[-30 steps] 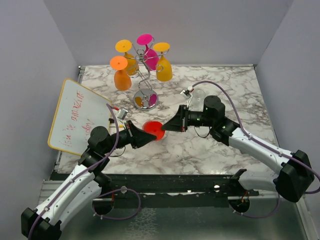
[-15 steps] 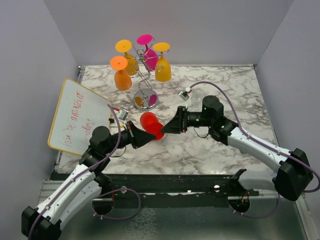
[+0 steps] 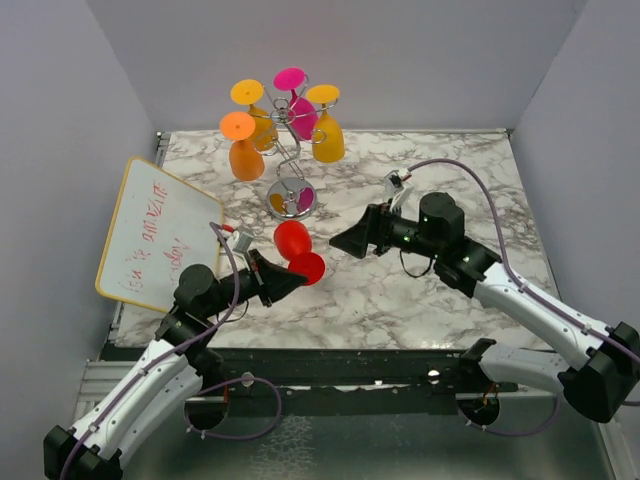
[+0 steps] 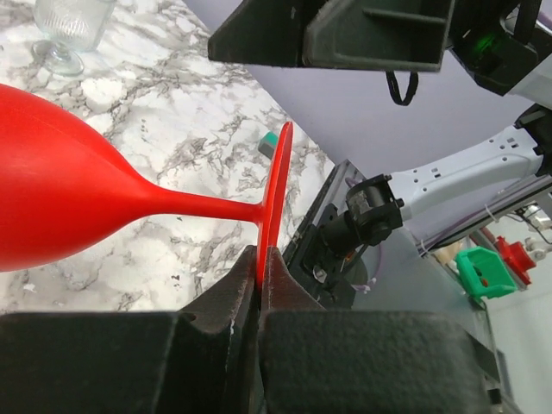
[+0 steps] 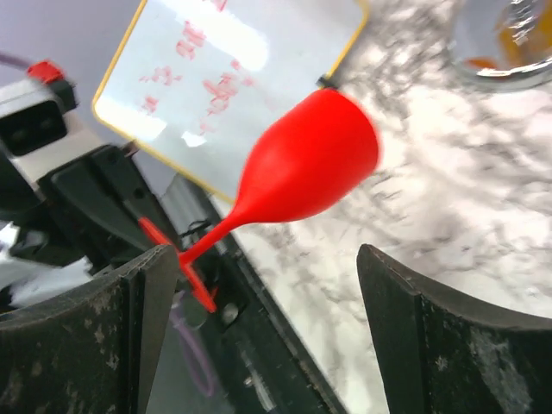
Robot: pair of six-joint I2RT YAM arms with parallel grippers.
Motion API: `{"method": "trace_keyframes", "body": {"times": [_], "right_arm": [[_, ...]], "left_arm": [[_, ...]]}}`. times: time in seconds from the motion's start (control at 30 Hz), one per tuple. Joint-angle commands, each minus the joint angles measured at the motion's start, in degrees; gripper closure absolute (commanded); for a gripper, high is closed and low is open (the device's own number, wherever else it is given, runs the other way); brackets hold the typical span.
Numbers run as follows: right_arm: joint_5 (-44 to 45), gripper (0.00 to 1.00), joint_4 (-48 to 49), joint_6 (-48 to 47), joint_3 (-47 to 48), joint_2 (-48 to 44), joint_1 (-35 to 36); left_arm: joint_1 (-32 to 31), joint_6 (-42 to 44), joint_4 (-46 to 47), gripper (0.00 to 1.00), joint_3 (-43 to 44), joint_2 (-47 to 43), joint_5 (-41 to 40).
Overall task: Take the wine glass off the wine glass rack
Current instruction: Place the wine glass at the center of the board.
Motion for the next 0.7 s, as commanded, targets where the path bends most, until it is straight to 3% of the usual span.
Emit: {"method": "trace_keyframes", "body": {"times": [0.0, 0.17, 0.27, 0.4, 0.5, 0.67], "right_arm": [[15.41, 0.07, -6.07, -6.88, 2.01, -3.62, -0.08], [25.08, 0.0, -18.15, -6.08, 5.49, -0.94, -1.5], [12.0, 0.0, -16.16, -2.07, 3.01, 1.25, -9.01], [-9.58, 0.0, 0.13, 8.5, -5.63, 1.43, -19.23], [-18.46, 0.0, 8.27, 13.16, -7.82, 2.32, -21.43], [-30.28, 0.0, 14.93, 12.62, -6.0, 3.77, -21.46]], "left_arm": [[-0.13, 5.42, 1.9, 1.0, -1.26, -3.65, -0.97], [-0.12, 7.64, 4.82, 1.0, -1.13, -5.77, 0.88], [-0.13, 8.77, 7.26, 1.0, -2.46, -5.23, 2.67], [-0.13, 9.74, 13.12, 1.0, -3.87, -2.76, 7.34], [-0.13, 13.09, 17.27, 1.0, -4.44, -1.77, 11.43], [-0.13, 20.13, 20.82, 1.0, -4.17, 0.12, 18.09]]}}
